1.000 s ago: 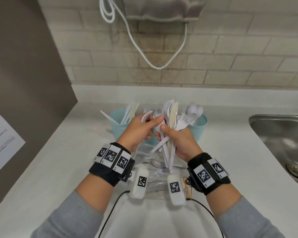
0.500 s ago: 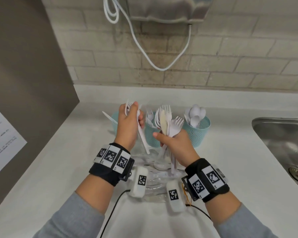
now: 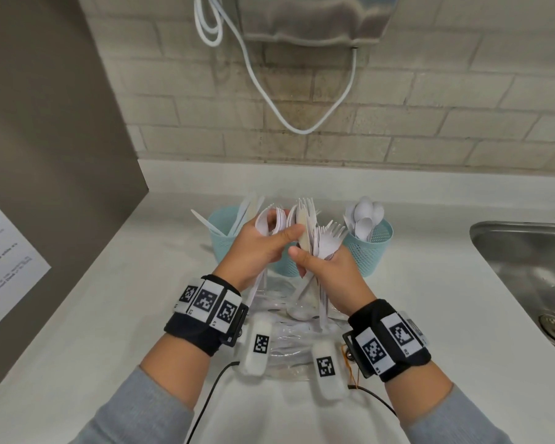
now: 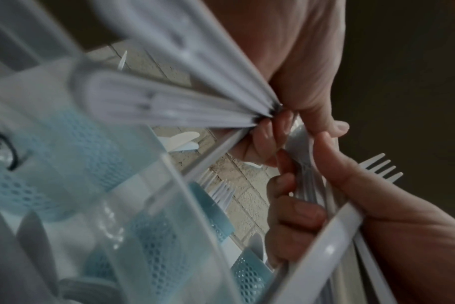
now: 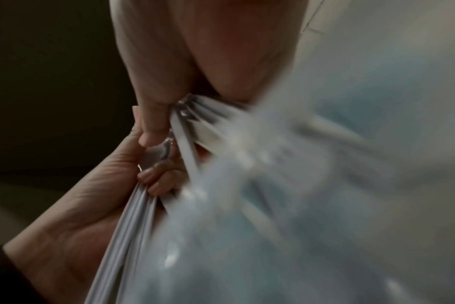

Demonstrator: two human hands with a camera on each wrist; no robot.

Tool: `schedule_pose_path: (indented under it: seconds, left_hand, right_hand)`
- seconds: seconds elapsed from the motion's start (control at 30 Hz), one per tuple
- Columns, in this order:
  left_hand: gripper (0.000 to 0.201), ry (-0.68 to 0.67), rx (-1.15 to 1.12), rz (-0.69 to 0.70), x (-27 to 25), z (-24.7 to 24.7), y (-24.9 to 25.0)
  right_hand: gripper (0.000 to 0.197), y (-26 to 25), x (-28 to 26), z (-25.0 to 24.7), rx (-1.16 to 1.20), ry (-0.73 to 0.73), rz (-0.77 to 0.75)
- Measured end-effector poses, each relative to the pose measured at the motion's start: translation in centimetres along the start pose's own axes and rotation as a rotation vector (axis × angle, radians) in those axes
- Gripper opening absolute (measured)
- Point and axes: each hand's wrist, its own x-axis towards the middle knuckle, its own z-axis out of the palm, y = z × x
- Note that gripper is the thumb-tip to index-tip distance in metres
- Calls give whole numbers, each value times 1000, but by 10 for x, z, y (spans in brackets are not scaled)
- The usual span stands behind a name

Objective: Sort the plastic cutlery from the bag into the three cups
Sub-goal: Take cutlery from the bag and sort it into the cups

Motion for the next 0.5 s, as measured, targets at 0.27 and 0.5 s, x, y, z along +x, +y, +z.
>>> schedule_pose_path:
  seconds: [0.27, 0.5]
  left_hand:
    - [16, 154, -50, 4, 2, 3, -6]
    - [13, 346, -44, 93, 12, 1, -3]
  right_hand:
    - [6, 3, -1, 0, 239, 39, 150]
    - [14, 3, -1, -3, 230, 73, 196]
